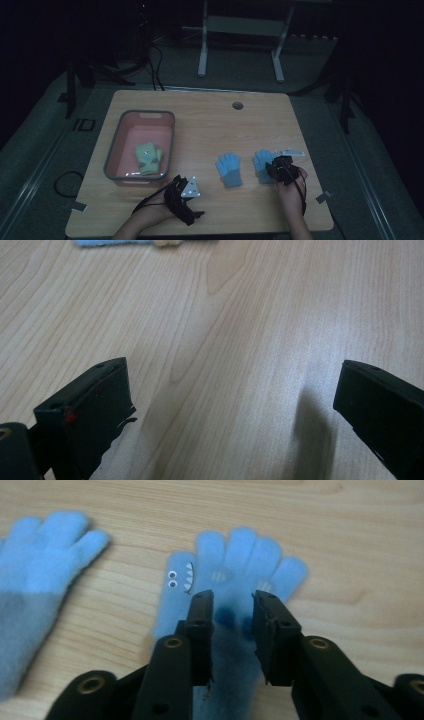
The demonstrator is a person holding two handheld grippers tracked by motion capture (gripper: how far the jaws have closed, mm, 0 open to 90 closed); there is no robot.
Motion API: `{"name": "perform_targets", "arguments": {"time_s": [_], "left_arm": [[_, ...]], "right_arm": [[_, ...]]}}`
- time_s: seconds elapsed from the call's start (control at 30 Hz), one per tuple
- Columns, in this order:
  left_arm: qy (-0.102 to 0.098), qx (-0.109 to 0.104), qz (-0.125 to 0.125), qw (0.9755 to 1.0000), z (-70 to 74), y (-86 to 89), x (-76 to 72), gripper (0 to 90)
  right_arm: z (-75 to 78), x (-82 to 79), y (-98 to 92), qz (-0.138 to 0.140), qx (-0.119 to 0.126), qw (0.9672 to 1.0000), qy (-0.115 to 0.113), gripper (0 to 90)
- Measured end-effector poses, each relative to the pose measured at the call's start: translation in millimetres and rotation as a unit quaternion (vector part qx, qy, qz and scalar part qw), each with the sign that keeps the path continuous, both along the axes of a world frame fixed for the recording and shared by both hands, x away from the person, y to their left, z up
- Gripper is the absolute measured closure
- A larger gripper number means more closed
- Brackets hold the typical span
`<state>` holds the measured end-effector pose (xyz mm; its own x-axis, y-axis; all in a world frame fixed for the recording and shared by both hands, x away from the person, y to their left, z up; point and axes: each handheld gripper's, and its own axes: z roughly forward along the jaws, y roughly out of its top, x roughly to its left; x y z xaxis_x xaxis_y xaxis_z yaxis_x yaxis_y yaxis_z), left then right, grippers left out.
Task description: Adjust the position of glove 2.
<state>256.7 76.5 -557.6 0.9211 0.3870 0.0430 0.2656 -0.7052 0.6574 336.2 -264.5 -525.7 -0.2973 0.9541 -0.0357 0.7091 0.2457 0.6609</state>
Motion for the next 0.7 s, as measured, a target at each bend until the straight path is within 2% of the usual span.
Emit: {"name": "perform_targets", "arguments": {"time_s": [0.03,0.07,0.1,0.13,0.27,0.3,0.4,0.57,0.7], "left_arm": [[0.0,0.0,0.0,1.0,0.0,0.0,0.0,2.5],[0.004,0.006,-0.003,1.0,0.3,0.0,0.2,2.5],[0.004,0.004,-0.002,1.0,0.4,-0.1,0.2,2.5],[0.002,0.003,-0.001,1.0,0.5,-0.1,0.3,2.5],[0.0,0.004,-0.002,1.0,0.4,0.1,0.6,2.5],[0.001,0.003,-0.003,1.0,0.4,0.2,0.5,2.5],[0.001,0.002,-0.003,1.0,0.4,0.4,0.3,2.5],[0.001,0.002,-0.001,1.0,-0.1,0.6,0.4,2.5],[0.002,0.007,-0.003,1.0,-0.4,0.2,0.0,2.5]], "right_arm": [[0.0,0.0,0.0,0.0,0.0,1.0,0.0,69.4],[0.5,1.1,-1.4,0.013,-0.006,0.9999,-0.002,69.1],[1.2,3.2,-4.5,0.041,-0.007,0.9991,-0.006,68.0],[1.3,4.8,-5.7,0.052,-0.012,0.9986,-0.005,68.1],[1.6,9.4,-7.0,0.113,-0.018,0.9934,-0.005,67.4],[1.3,10.3,-7.6,0.125,-0.011,0.9921,-0.003,67.0],[-1.2,13.2,-10.0,0.142,-0.006,0.9898,0.005,66.2],[-10.7,15.6,-16.5,0.14,-0.005,0.9899,0.022,67.5],[-17.9,11.2,-17.1,0.14,-0.014,0.9901,0.005,68.4]]}}
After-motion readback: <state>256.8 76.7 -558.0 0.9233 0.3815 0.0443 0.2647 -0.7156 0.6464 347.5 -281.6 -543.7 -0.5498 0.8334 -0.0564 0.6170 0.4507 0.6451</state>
